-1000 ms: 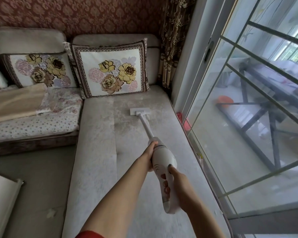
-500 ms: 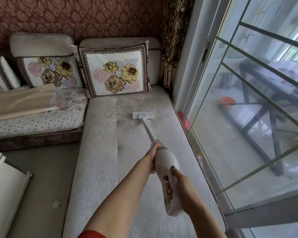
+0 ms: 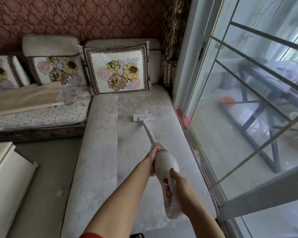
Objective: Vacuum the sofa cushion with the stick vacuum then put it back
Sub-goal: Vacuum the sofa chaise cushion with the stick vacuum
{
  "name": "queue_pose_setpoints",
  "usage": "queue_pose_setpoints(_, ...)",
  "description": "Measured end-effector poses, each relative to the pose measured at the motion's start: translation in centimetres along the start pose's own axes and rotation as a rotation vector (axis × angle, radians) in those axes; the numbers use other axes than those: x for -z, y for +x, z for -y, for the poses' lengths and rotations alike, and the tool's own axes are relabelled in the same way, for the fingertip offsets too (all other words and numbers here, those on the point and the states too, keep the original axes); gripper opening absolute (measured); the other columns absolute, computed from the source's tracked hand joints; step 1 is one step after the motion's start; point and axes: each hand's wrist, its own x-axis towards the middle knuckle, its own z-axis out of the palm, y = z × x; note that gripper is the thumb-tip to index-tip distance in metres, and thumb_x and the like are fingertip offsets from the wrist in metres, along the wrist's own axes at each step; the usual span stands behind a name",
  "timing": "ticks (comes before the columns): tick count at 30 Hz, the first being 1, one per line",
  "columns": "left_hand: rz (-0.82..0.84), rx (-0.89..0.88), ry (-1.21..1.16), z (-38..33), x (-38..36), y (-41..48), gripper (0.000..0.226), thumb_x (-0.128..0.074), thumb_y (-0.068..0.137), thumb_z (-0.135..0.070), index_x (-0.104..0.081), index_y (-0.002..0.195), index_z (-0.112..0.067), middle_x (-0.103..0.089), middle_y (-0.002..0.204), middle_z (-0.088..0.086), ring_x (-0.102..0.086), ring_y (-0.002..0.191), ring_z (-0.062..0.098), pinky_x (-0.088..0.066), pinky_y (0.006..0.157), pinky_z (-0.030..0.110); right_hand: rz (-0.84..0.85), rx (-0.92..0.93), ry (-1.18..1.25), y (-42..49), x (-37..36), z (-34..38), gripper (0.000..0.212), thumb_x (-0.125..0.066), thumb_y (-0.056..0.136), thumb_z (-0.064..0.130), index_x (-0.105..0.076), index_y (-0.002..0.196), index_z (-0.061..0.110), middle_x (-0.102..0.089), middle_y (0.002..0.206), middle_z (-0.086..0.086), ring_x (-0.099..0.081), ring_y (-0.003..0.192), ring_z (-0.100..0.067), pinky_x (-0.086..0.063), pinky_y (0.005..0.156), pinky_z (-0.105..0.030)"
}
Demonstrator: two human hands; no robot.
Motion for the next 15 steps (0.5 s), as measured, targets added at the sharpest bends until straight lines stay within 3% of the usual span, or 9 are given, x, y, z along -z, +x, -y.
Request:
queue_pose_setpoints(3, -0.031, -0.005, 0.010, 1.7, -0.3, -1.0, 0.059, -0.057, 0.075, -0.065, -0.064, 0.111, -0.018, -0.069, 0.086, 0.009, -0.065, 0.076, 0.025, -0.050, 0.056, 0.026, 0.021, 0.018, -0.008, -1.5, 0.9, -1.0, 0.049, -0.046, 0.096, 0.038, -0.062, 0.073, -0.003, -0.053, 0.049, -0.008, -0.045, 0.039, -0.018, -0.035, 0.050, -0.028)
queue_pose_setpoints(10, -0.025, -0.019, 0.016, 6.1, -1.1, -3.3, 0.056, -0.057, 0.077, -0.062, -0.062, 0.108, -0.016, -0.067, 0.085, 0.011, -0.064, 0.076, 0.026, -0.050, 0.059, 0.028, 0.036, 0.004, 0.001, -4.3, 2.9, -4.4, 0.048, -0.046, 0.097, 0.038, -0.062, 0.084, -0.006, -0.054, 0.054, -0.010, -0.047, 0.036, -0.016, -0.038, 0.047, -0.026)
queue_pose_setpoints(15, -0.007, -0.027, 0.018, 9.4, -1.5, -4.6, 0.064, -0.056, 0.079, -0.064, -0.061, 0.120, -0.015, -0.068, 0.090, 0.014, -0.065, 0.078, 0.029, -0.052, 0.061, 0.030, 0.031, -0.002, -0.014, -6.4, 4.3, -6.9, 0.048, -0.044, 0.097, 0.038, -0.063, 0.083, -0.004, -0.053, 0.053, -0.009, -0.047, 0.037, -0.017, -0.038, 0.046, -0.026)
